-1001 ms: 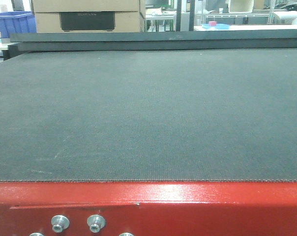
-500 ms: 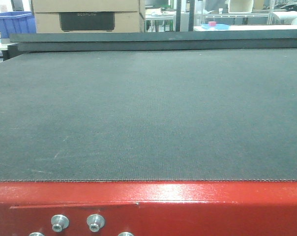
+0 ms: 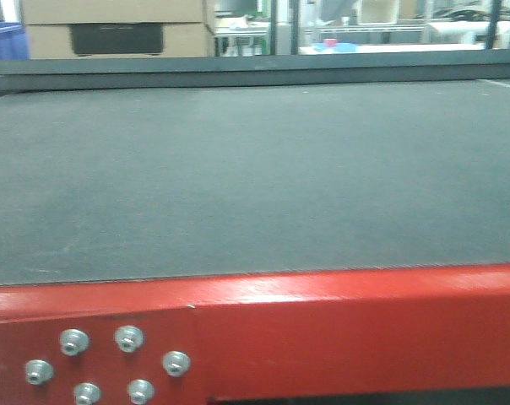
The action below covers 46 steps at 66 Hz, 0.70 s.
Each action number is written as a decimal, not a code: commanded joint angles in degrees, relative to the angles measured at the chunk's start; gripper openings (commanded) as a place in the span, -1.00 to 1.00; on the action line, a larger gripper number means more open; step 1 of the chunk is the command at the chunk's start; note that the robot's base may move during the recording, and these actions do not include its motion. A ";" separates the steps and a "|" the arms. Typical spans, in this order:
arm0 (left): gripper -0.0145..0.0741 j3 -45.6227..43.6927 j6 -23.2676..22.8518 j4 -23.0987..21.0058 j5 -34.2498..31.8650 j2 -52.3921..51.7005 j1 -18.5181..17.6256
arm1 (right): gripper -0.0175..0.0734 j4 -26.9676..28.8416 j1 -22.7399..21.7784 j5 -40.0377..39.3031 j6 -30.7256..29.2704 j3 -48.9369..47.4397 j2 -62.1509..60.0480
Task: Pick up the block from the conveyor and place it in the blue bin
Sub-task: 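Drive the base away from the conveyor toward the shelf of blue bins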
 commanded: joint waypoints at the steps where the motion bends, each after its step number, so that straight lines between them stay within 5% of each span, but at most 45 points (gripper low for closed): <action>1: -0.92 0.03 0.05 0.19 -1.32 -0.18 -0.31 | -0.97 -0.20 -0.01 -1.35 -0.37 -0.14 -0.29; 46: -0.92 0.03 0.05 0.19 -1.32 -0.18 -0.31 | -0.97 -0.20 -0.01 -1.35 -0.37 -0.14 -0.29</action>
